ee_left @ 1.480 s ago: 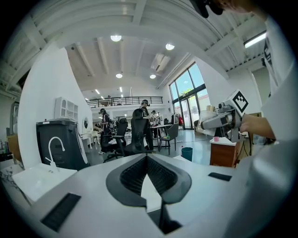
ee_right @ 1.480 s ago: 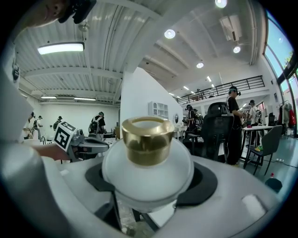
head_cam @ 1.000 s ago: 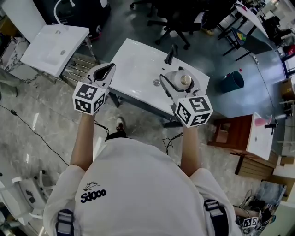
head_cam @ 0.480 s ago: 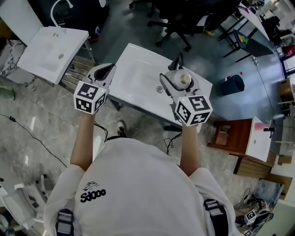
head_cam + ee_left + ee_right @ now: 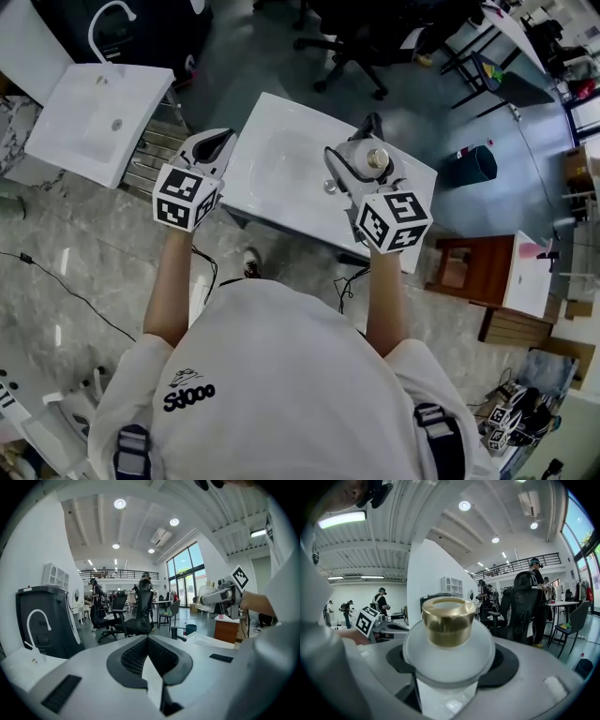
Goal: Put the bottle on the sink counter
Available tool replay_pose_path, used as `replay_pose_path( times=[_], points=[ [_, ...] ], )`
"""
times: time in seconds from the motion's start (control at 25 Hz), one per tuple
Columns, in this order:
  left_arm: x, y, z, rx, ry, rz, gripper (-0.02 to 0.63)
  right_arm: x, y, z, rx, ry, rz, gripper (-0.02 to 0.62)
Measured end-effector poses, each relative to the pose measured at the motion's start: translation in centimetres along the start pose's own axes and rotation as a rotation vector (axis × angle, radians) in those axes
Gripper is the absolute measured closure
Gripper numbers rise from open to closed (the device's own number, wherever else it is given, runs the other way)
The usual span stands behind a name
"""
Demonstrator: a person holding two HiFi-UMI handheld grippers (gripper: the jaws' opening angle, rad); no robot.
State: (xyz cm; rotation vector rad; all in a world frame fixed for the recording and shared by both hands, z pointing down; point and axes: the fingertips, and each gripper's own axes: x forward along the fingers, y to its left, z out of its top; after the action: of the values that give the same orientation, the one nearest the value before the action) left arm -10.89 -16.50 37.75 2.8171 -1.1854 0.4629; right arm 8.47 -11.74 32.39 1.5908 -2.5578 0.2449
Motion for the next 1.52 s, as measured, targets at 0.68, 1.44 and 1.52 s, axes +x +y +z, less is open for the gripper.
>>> replay_pose_path(
  times=[0.68, 1.44, 1.52],
  points=[
    [3.3, 1.9, -2.1, -0.05, 0.035, -0.033, 0.6, 4.4, -1.5, -2.8, 0.009, 0.065, 0.0, 0.249],
    [6.0, 2.2, -5.0, -0.12, 0.113, 0.121, 0.6, 12.9, -4.8, -7.2, -0.024, 0.165, 0.184, 0.247],
    [6.1, 2.2, -5.3, -0.125, 0.114, 0.127, 0.6, 13.8, -4.9, -7.8, -0.026, 0.175, 0.195, 0.247]
  ],
)
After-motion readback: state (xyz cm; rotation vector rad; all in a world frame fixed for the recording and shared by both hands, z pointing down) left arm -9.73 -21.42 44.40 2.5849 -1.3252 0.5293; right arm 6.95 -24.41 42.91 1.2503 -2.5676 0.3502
